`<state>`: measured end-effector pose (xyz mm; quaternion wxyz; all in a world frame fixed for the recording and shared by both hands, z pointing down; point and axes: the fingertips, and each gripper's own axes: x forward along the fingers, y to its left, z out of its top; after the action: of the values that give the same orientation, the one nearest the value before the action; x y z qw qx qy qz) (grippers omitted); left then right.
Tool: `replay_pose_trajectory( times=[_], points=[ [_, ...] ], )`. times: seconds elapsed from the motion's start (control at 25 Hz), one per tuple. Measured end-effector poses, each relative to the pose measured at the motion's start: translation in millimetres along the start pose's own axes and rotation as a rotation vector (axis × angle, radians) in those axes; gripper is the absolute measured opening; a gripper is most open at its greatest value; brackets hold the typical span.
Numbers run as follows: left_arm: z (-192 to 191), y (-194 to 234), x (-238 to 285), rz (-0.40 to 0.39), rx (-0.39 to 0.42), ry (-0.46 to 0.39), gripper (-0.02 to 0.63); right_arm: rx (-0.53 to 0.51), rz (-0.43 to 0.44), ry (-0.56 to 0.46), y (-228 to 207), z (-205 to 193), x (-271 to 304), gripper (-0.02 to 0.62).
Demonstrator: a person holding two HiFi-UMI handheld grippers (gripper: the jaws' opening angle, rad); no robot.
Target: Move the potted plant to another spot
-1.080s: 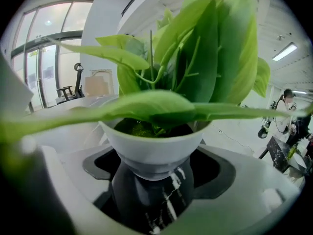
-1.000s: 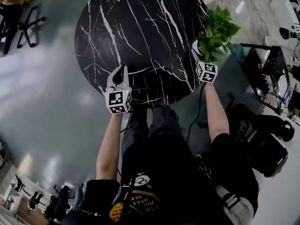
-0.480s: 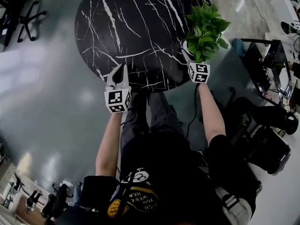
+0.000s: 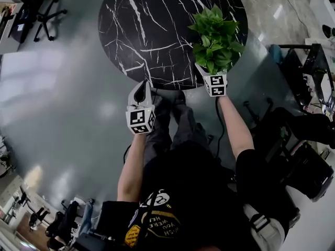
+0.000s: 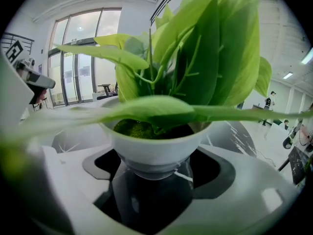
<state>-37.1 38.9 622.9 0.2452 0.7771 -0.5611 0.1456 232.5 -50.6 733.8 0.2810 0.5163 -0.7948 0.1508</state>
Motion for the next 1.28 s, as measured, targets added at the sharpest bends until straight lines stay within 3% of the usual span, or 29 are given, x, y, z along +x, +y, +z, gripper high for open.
replay_pose_trajectory(
  times=[0.64,0.84,1.12,1.16,1.28],
  points=[
    [-19.2,103.9,-81.9,0.047,0.01,0.026,0.005,-0.141,0.187,-0.022,237.2,55.2,63.0,0.446],
    [-15.1,109.1,-84.1,0.05,-0.001,0.019,0.005,-0.153,0.222,-0.018,255.0,64.5,71.9,0.448],
    [-18.5,97.9,-84.9,0.058,-0.019,0.022,0.005,-0.175,0.233,0.074,237.1,30.8,47.9,0.445],
    [-17.2,93.3,-85.5,0.059,-0.022,0.022,0.005,-0.155,0.23,0.096,233.0,23.2,36.5,0.406],
    [-9.1,76.7,-89.5,0.077,-0.013,0.032,0.005,-0.051,0.247,0.101,229.5,22.8,-14.4,0.15]
  ],
)
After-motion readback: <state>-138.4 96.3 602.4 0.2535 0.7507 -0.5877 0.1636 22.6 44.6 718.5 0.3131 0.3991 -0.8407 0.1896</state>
